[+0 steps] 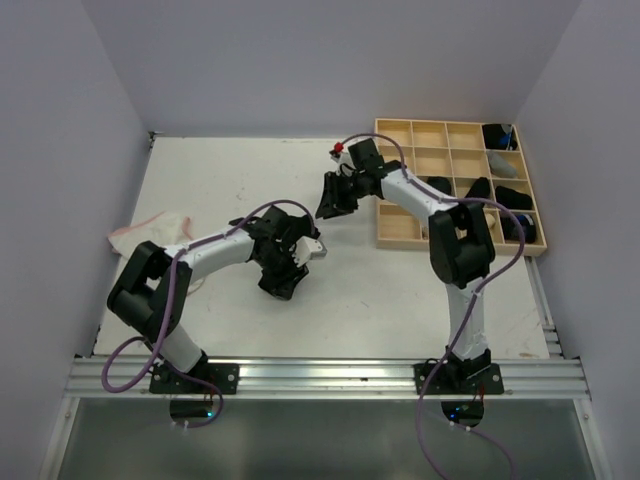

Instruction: Roll the underwear

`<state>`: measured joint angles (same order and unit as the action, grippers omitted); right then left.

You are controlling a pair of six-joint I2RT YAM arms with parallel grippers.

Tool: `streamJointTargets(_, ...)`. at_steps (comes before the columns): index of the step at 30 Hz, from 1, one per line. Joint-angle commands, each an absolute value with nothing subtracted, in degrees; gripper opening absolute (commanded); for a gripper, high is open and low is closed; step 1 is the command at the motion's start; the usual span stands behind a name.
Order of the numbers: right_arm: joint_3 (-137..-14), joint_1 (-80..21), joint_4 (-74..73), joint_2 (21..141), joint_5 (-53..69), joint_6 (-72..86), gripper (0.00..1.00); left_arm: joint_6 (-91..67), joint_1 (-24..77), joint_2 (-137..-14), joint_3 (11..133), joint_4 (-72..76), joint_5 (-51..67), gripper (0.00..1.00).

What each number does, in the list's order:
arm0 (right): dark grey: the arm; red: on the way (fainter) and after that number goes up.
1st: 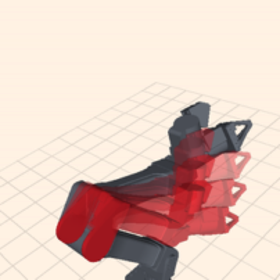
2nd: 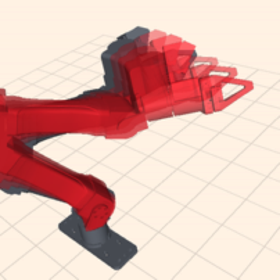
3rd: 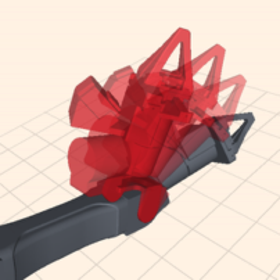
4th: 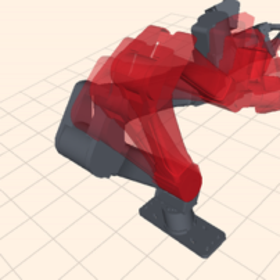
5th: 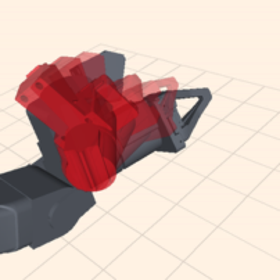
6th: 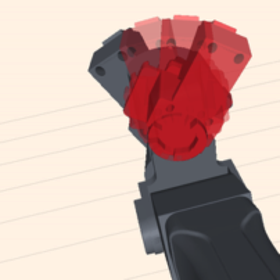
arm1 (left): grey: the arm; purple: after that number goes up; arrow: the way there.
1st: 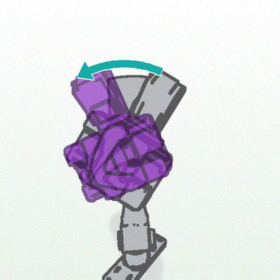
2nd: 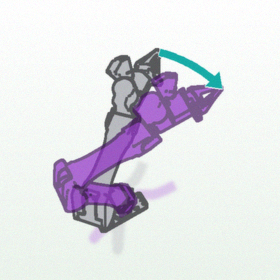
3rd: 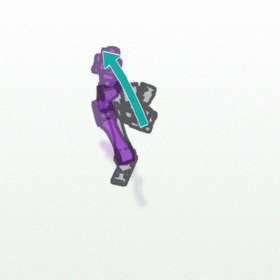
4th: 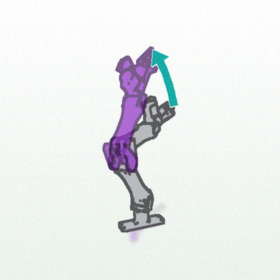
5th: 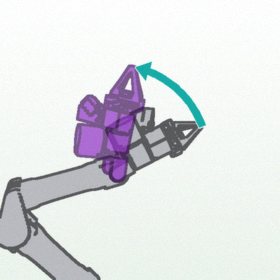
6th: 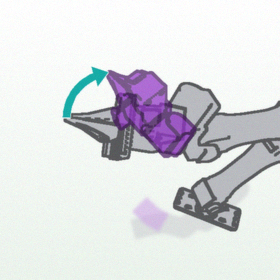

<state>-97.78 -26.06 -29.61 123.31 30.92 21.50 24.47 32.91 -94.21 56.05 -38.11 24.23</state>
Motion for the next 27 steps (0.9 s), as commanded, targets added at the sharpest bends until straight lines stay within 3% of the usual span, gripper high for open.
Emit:
streamJointTargets(1, -96.07, -26.54, -20.24, 116.11, 37.34, 28.18, 0.33, 22.94, 32.96, -93.78, 57.13, -39.73, 23.20, 0.48)
streamJointTargets(6, -94.49, -29.09, -13.11, 119.17, 42.44, 38.13, 0.29, 22.41, 32.96, -92.99, 56.87, -39.03, 23.03, 0.50)
streamJointTargets(13, -84.03, -31.38, 10.62, 125.76, 42.73, 55.28, 0.30, 20.40, 33.05, -93.34, 55.90, -37.18, 22.85, 0.51)
streamJointTargets(18, -84.81, -31.64, 11.96, 133.41, 41.13, 53.54, 0.29, 20.21, 32.96, -92.03, 54.76, -36.21, 23.29, 0.53)
streamJointTargets(21, -89.03, -32.08, 4.58, 136.31, 39.64, 47.03, 0.29, 20.74, 32.96, -88.61, 54.58, -36.21, 23.90, 0.55)
streamJointTargets(27, -93.95, -31.99, 0.18, 139.30, 40.16, 40.26, 0.29, 23.72, 33.66, -78.60, 55.11, -37.17, 28.73, 0.69)
